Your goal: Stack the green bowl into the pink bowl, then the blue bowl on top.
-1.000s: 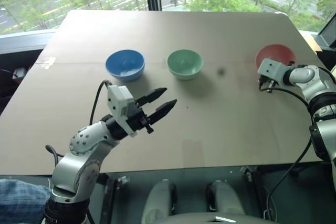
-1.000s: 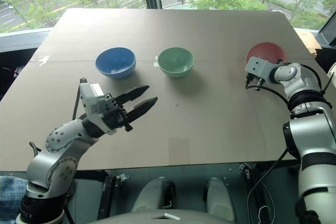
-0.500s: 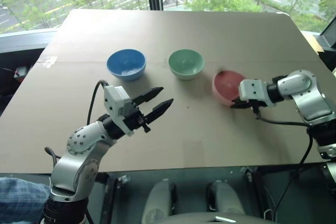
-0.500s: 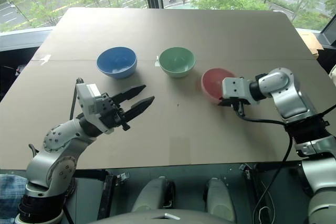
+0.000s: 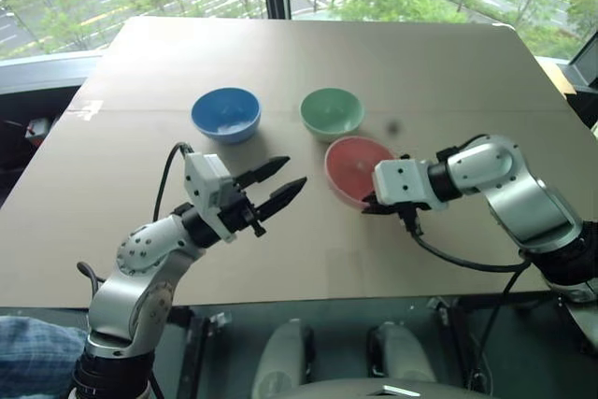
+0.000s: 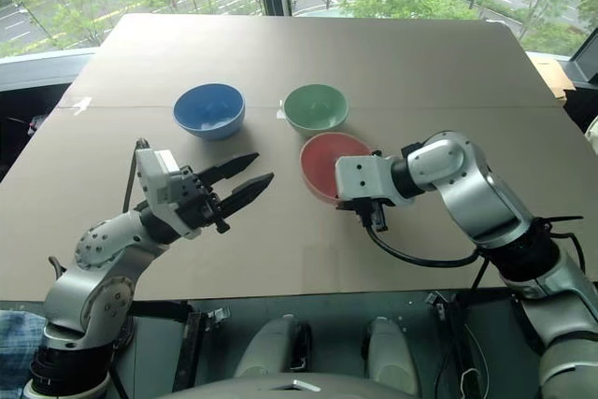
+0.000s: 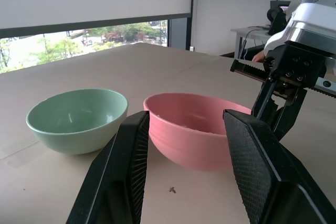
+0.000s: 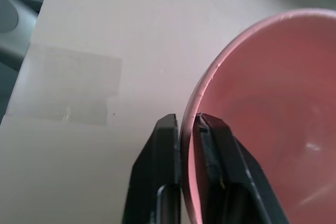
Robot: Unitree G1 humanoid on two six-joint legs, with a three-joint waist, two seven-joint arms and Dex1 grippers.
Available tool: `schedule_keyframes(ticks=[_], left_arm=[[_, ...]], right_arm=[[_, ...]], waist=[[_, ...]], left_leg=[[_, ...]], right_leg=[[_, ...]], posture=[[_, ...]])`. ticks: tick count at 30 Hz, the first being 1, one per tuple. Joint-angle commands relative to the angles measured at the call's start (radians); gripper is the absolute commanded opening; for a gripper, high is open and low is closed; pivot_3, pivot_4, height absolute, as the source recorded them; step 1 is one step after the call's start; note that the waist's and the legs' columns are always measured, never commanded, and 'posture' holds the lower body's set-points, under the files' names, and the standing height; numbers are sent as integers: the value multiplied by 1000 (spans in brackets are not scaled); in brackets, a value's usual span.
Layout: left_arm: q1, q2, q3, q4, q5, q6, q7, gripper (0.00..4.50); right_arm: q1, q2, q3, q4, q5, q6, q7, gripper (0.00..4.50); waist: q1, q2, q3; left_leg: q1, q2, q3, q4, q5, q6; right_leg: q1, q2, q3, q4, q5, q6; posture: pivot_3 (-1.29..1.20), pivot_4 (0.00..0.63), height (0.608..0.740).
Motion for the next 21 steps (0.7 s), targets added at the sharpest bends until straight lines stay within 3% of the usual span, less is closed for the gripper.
schedule_keyframes(ticks=[1, 6, 7, 13, 17, 21], left_arm=[[-8, 2, 9, -14, -5, -16, -1, 2351], [-8, -1, 8, -10, -3, -20, -1, 2351], [-8, -2, 9, -9, -2, -20, 1, 2351], [-5, -7, 12, -10, 2, -23, 8, 2351], [-3, -14, 17, -17, 3, -24, 19, 2351], [-2, -17, 43, -20, -1, -22, 47, 2351]], right_arm=[[-30, -8, 7, -57, 18, 44, 5, 2191], [-46, -26, -23, -81, 61, 87, 14, 4219], [-58, -30, -36, -84, 79, 107, 19, 4365], [-167, -25, -109, -32, 179, 185, 15, 4365], [-250, 67, -146, 96, 174, 198, -112, 4365], [-297, 166, -107, 297, 94, 65, -235, 4365]], waist=[[3, 0, 0], [4, 0, 0], [4, 0, 0], [1, 0, 0], [-4, 0, 0], [-6, 0, 0]], left_leg=[[0, 0, 0, 0, 0, 0], [-1, -1, 0, 0, 0, 0], [-1, -1, 0, 0, 0, 0], [0, 0, 0, 0, 0, 0], [0, 0, 0, 0, 0, 0], [0, 0, 0, 0, 0, 0]], right_leg=[[0, 0, 0, 0, 0, 0], [0, 0, 0, -1, 0, 0], [0, 0, 0, -1, 0, 0], [0, 0, 0, 0, 0, 0], [0, 0, 0, 0, 0, 0], [0, 0, 0, 0, 0, 0]], posture=[[0, 150, 740], [0, 150, 740], [0, 150, 740], [0, 150, 740], [0, 150, 740], [0, 150, 740]])
